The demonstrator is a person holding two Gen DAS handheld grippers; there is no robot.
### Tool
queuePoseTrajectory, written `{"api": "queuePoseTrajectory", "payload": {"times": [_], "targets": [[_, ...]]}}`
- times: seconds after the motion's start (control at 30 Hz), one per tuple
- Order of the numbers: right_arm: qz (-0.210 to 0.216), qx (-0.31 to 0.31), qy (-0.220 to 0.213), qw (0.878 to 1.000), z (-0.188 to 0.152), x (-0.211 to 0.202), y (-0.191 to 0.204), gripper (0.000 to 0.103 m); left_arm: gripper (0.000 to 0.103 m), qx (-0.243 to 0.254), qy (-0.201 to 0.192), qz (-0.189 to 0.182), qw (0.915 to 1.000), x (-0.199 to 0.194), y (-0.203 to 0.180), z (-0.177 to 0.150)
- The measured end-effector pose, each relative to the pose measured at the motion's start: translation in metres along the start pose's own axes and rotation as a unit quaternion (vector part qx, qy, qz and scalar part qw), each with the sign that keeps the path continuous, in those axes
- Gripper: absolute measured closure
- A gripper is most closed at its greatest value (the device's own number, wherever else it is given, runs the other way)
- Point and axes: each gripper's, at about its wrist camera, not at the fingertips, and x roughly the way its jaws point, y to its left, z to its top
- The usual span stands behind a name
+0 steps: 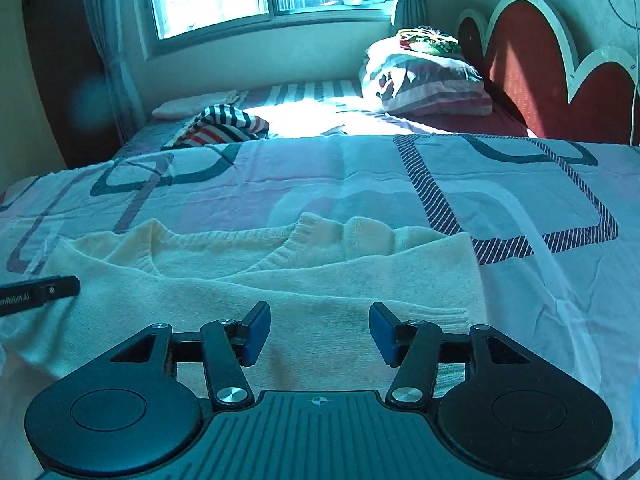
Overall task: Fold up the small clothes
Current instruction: 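Open the right tool and lift it off the folded sweater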
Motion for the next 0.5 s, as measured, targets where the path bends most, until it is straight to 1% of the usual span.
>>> {"api": "queuePoseTrajectory", "payload": {"times": [0.07, 0.1, 0.2, 0.23, 0.27, 0.3, 0.33, 0.4, 0.47, 0.5], "targets": [[-0.028, -0.012, -0.007, 1.000, -0.004, 0.009, -0.009, 0.048, 0.088, -0.017, -0.004, -0.001, 0.9998, 0.002, 0.011, -0.001], [-0.035, -0.008, -0.011, 0.999, -0.003, 0.012, -0.015, 0.048, 0.088, -0.020, -0.004, -0.004, 0.9998, 0.002, 0.013, 0.000], [-0.043, 0.033, -0.011, 0.998, 0.003, 0.010, -0.027, 0.048, 0.089, -0.032, -0.007, -0.002, 0.9994, -0.003, 0.015, 0.005], [-0.037, 0.038, -0.011, 0.999, 0.004, 0.009, -0.027, 0.048, 0.087, -0.024, -0.017, 0.002, 0.9995, -0.005, 0.012, 0.006], [-0.038, 0.024, -0.007, 0.999, 0.002, 0.010, -0.023, 0.048, 0.080, -0.013, -0.023, 0.010, 0.9996, -0.005, 0.009, 0.006], [-0.046, 0.001, -0.007, 0.999, 0.001, 0.012, -0.018, 0.048, 0.080, -0.011, -0.018, 0.014, 0.9997, 0.000, 0.008, 0.007], [-0.056, -0.018, -0.010, 0.998, -0.001, 0.012, -0.016, 0.048, 0.079, -0.020, -0.011, 0.015, 0.9996, 0.005, 0.011, 0.008], [-0.051, 0.001, -0.005, 0.999, 0.002, 0.013, -0.022, 0.048, 0.081, -0.036, -0.013, 0.020, 0.9991, 0.008, 0.017, 0.010], [-0.058, 0.014, -0.005, 0.998, 0.004, 0.008, -0.024, 0.048, 0.082, -0.032, -0.005, 0.024, 0.9992, 0.006, 0.016, 0.013], [-0.054, 0.014, -0.010, 0.998, 0.004, 0.001, -0.024, 0.048, 0.083, -0.030, -0.002, 0.024, 0.9993, 0.002, 0.015, 0.013]]}}
